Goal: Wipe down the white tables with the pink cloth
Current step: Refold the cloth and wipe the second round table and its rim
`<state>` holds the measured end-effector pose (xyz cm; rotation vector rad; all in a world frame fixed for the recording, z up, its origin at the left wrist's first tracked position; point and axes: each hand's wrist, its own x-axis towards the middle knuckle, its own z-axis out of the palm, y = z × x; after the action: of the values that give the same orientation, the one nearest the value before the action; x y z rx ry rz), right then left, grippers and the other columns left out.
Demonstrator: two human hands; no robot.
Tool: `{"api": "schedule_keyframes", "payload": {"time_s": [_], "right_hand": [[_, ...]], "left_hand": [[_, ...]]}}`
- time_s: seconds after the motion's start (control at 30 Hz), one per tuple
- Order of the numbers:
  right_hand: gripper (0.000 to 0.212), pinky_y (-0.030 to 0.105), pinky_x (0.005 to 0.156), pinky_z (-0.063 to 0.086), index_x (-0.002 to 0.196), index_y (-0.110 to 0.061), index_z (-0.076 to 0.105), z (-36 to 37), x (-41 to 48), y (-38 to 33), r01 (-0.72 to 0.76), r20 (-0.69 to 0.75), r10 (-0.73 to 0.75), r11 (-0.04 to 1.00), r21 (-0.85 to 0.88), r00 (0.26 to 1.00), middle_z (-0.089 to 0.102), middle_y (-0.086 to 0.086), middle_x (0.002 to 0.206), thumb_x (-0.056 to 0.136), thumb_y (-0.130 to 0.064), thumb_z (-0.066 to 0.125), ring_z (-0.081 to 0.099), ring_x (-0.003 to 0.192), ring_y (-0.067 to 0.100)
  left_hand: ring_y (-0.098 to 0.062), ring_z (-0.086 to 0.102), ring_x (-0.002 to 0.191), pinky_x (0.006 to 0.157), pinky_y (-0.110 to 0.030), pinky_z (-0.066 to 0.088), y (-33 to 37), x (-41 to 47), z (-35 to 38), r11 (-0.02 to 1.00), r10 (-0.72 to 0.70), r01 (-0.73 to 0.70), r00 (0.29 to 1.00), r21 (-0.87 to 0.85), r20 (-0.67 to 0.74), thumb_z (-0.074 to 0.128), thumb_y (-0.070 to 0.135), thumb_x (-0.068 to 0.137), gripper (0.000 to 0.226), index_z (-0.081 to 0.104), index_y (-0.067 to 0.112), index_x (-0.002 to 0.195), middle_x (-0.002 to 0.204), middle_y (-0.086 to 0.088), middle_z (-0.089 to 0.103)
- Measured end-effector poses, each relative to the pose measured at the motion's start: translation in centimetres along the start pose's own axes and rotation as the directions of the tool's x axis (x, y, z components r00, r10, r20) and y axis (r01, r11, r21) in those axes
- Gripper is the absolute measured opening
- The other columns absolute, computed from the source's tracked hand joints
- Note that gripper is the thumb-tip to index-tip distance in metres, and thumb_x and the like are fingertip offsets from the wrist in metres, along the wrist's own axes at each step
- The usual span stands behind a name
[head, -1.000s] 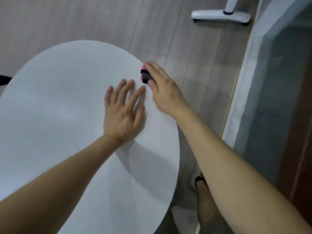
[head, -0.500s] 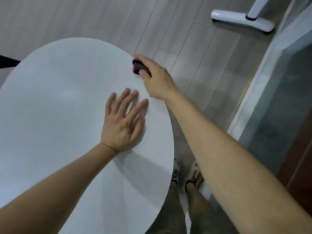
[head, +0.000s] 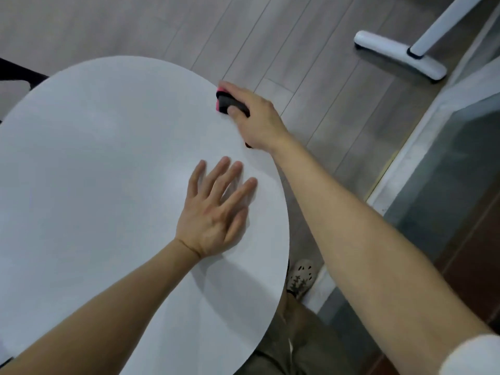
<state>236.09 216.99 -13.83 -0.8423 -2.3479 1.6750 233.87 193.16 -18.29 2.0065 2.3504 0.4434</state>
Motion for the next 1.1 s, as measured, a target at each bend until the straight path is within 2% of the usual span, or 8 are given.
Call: {"api": "schedule_keyframes", "payload": {"time_s": [0.17, 0.27, 0.37, 0.5, 0.63, 0.7, 0.83, 1.1], "right_hand": [[0.054, 0.010, 0.115, 0.030, 0.159, -0.022, 0.054, -0.1, -2.3, -0.7, -0.024, -0.018, 0.024, 0.999, -0.025, 1.000, 0.055, -0.005, 0.161, 0.108, -0.007, 0.056, 0.049, 0.148, 0.013], [0.055, 0.009, 0.121, 0.026, 0.161, -0.021, 0.051, -0.4, -7.8, 0.5, -0.072, -0.071, 0.072, 0.997, 0.002, 0.995, 0.048, -0.009, 0.165, 0.109, -0.006, 0.058, 0.038, 0.150, -0.010], [0.058, 0.007, 0.121, 0.024, 0.163, -0.025, 0.049, -0.7, -7.6, 0.7, -0.112, -0.034, 0.112, 0.994, 0.009, 0.993, 0.045, -0.016, 0.165, 0.109, -0.007, 0.058, 0.031, 0.145, -0.024], [0.057, 0.024, 0.128, 0.031, 0.160, -0.023, 0.053, 0.2, 2.3, -1.9, -0.026, 0.075, 0.029, 0.999, -0.043, 0.997, 0.051, -0.006, 0.165, 0.107, -0.003, 0.058, 0.043, 0.153, 0.009], [0.056, 0.022, 0.122, 0.035, 0.157, -0.022, 0.056, 2.1, 9.4, -4.0, 0.119, 0.212, -0.105, 0.992, -0.052, 0.972, 0.055, -0.007, 0.162, 0.104, -0.003, 0.058, 0.049, 0.148, 0.015], [0.057, 0.015, 0.123, 0.030, 0.160, -0.021, 0.053, 1.8, 8.8, -3.5, 0.110, 0.238, -0.105, 0.994, -0.009, 0.966, 0.050, -0.006, 0.166, 0.106, -0.003, 0.058, 0.043, 0.153, 0.009], [0.055, 0.036, 0.129, 0.036, 0.162, -0.016, 0.049, -1.6, 3.7, -0.5, 0.044, 0.285, -0.076, 0.992, 0.117, 0.956, 0.046, -0.004, 0.169, 0.109, -0.003, 0.057, 0.038, 0.158, 0.007], [0.059, 0.028, 0.128, 0.033, 0.166, -0.017, 0.041, 3.8, 16.5, -4.1, 0.193, 0.539, -0.201, 0.979, 0.071, 0.818, 0.039, -0.002, 0.173, 0.109, -0.007, 0.055, 0.039, 0.157, 0.016]], "left_hand": [[-0.043, 0.036, 0.161, 0.122, -0.070, 0.032, 0.3, 0.3, -1.0, 0.998, 0.027, -0.030, 0.998, 0.054, 0.049, 0.055, 0.035, 0.106, 0.061, 0.053, 0.013, 0.162, 0.172, -0.020, 0.042], [-0.041, 0.057, 0.143, 0.108, -0.058, 0.047, -1.3, 2.0, -2.5, 0.996, 0.059, -0.061, 0.997, 0.068, 0.041, 0.058, 0.031, 0.107, 0.043, 0.066, 0.009, 0.143, 0.151, -0.017, 0.061], [-0.038, 0.062, 0.132, 0.104, -0.053, 0.047, -4.9, 4.4, -4.0, 0.971, -0.209, 0.217, 0.975, 0.104, -0.079, 0.058, 0.026, 0.107, 0.035, 0.064, 0.011, 0.138, 0.143, -0.013, 0.063], [-0.035, 0.045, 0.149, 0.123, -0.052, 0.034, -9.9, 7.9, -4.7, 0.702, -0.674, 0.706, 0.701, 0.094, -0.235, 0.054, 0.034, 0.110, 0.048, 0.051, 0.014, 0.154, 0.160, -0.012, 0.049], [-0.030, 0.032, 0.160, 0.131, -0.052, 0.021, -13.3, 11.4, -4.0, 0.415, -0.872, 0.908, 0.416, 0.061, -0.259, 0.039, 0.047, 0.111, 0.060, 0.039, 0.019, 0.164, 0.171, -0.009, 0.038], [-0.031, 0.029, 0.162, 0.133, -0.053, 0.017, -13.1, 12.0, -2.8, 0.331, -0.898, 0.938, 0.347, 0.104, -0.270, 0.036, 0.045, 0.112, 0.060, 0.038, 0.018, 0.165, 0.173, -0.009, 0.036], [-0.029, 0.028, 0.163, 0.134, -0.055, 0.018, -12.9, 12.1, -2.0, 0.294, -0.903, 0.950, 0.312, 0.103, -0.295, 0.039, 0.041, 0.113, 0.056, 0.039, 0.019, 0.164, 0.172, -0.008, 0.037], [-0.030, 0.034, 0.161, 0.131, -0.057, 0.023, -13.2, 11.7, -2.0, 0.290, -0.892, 0.948, 0.316, 0.128, -0.322, 0.040, 0.039, 0.112, 0.057, 0.045, 0.014, 0.162, 0.169, -0.009, 0.042]]}}
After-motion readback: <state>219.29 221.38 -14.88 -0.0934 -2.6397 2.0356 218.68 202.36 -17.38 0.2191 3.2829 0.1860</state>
